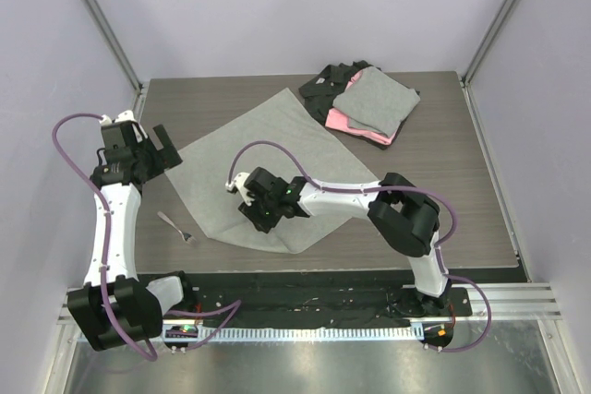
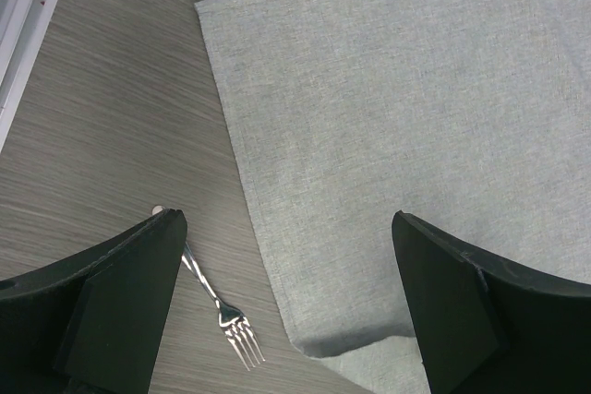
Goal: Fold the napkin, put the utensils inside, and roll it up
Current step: Fold the napkin
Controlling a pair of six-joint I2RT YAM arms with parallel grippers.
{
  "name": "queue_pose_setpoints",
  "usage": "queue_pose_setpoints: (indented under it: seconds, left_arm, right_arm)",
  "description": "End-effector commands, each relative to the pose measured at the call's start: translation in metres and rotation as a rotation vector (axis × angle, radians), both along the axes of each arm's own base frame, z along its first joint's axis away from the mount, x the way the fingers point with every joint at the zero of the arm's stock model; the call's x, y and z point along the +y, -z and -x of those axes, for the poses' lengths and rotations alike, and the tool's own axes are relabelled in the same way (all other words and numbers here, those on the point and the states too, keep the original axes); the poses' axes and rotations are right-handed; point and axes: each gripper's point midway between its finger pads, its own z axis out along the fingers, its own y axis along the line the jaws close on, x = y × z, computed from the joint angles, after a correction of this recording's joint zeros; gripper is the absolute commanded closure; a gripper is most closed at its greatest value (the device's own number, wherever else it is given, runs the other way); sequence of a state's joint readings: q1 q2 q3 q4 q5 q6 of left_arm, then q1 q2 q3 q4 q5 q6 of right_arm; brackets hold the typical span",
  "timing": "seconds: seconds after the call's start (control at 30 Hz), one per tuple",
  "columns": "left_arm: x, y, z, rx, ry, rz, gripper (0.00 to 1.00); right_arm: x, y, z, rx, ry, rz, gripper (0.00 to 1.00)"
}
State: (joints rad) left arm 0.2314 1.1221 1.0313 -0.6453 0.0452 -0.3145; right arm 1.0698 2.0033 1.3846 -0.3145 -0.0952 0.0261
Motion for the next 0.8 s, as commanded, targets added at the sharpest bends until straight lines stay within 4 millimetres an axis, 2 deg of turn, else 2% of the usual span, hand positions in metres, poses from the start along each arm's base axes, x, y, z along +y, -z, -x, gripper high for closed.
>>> queue_pose_setpoints:
  seconds: [0.0,0.13,0.23,0.37,0.4,0.5,0.57,0.6,0.63,0.7,0.73,0.77]
  left_arm:
    - [0.001,-0.005,-0.005,-0.031,-0.007,0.002,0.00]
    - [0.001,-0.005,-0.005,-0.031,-0.007,0.000,0.00]
    - [0.001,-0.005,-0.005,-0.033,-0.006,0.003,0.00]
    - [0.000,-0.004,-0.005,-0.030,-0.005,0.005,0.00]
    - [0.001,-0.004,-0.005,-0.030,-0.006,0.005,0.00]
    - [0.000,-0.003,-0.006,-0.030,-0.004,0.009,0.00]
    - [-0.002,-0.001,-0.007,-0.026,0.005,0.021,0.00]
    - [-0.003,0.000,-0.008,-0.024,0.007,0.026,0.00]
    - [-0.003,0.001,-0.008,-0.023,0.008,0.030,0.00]
    - [-0.005,0.005,-0.009,-0.010,0.016,0.043,0.00]
    - [-0.006,0.006,-0.010,-0.007,0.017,0.044,0.00]
    - [-0.007,0.008,-0.010,0.001,0.022,0.050,0.00]
  right_arm:
    - [0.001,0.000,-0.010,-0.041,0.004,-0.005,0.65]
    - [-0.001,-0.003,-0.013,-0.058,0.019,0.000,0.76]
    - [-0.001,-0.013,-0.017,-0.079,0.032,-0.011,0.85]
    - [-0.002,-0.023,-0.031,-0.104,0.061,-0.012,0.94]
    - [-0.003,-0.028,-0.044,-0.151,0.078,0.001,0.96]
    - [-0.007,-0.033,-0.066,-0.180,0.115,0.019,0.98]
    - [-0.012,-0.030,-0.079,-0.184,0.139,0.043,0.99]
    - [-0.012,-0.038,-0.093,-0.209,0.163,0.034,0.99]
    - [-0.014,-0.034,-0.101,-0.211,0.176,0.045,0.99]
    - [-0.015,-0.043,-0.121,-0.234,0.205,0.038,0.99]
    - [-0.023,-0.044,-0.137,-0.247,0.241,0.049,0.99]
    - [-0.022,-0.045,-0.149,-0.258,0.258,0.051,0.99]
